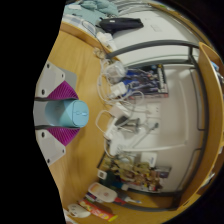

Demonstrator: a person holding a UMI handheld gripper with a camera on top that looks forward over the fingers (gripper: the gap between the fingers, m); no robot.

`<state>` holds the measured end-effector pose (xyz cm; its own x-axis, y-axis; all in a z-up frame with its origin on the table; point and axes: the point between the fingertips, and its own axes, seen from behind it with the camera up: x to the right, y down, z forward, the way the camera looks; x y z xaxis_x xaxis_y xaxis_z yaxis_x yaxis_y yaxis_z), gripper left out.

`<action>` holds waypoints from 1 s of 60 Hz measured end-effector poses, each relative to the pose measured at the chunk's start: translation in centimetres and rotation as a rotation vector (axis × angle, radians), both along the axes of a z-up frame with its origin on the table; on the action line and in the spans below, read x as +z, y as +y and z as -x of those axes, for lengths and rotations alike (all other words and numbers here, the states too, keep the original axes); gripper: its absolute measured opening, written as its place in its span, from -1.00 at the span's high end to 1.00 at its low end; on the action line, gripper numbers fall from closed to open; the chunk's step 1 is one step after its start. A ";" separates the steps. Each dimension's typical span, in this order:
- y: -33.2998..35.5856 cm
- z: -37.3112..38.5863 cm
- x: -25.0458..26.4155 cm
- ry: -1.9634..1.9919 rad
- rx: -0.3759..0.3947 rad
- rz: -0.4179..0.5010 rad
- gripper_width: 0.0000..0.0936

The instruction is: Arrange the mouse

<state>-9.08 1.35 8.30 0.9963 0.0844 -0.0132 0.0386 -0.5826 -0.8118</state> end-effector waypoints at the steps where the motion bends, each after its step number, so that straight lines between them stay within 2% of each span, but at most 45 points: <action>1: -0.2 0.5 -0.8 0.003 0.003 0.014 0.32; 17: -4.3 2.7 -9.6 -0.003 0.024 0.172 0.31; 23: -4.3 2.6 -9.7 0.016 0.008 0.149 0.31; 28: -4.2 2.7 -9.7 0.016 -0.002 0.142 0.11; 29: -4.2 2.7 -9.7 0.015 0.000 0.141 -0.05; 30: -4.2 2.7 -9.7 0.014 0.001 0.141 0.04; 36: -4.3 2.6 -9.6 0.024 -0.003 0.156 -0.19; 37: -4.4 2.6 -9.4 0.028 -0.011 0.158 -0.24; 38: -4.3 2.5 -9.2 0.032 -0.019 0.156 -0.44; 42: -4.5 2.1 -7.5 0.036 -0.031 0.140 -0.76; 43: -4.5 2.0 -6.9 0.034 -0.034 0.135 -0.71; 45: -4.6 1.8 -5.5 0.032 -0.033 0.120 -0.76; 60: -6.8 0.6 7.1 0.071 -0.057 0.028 -0.76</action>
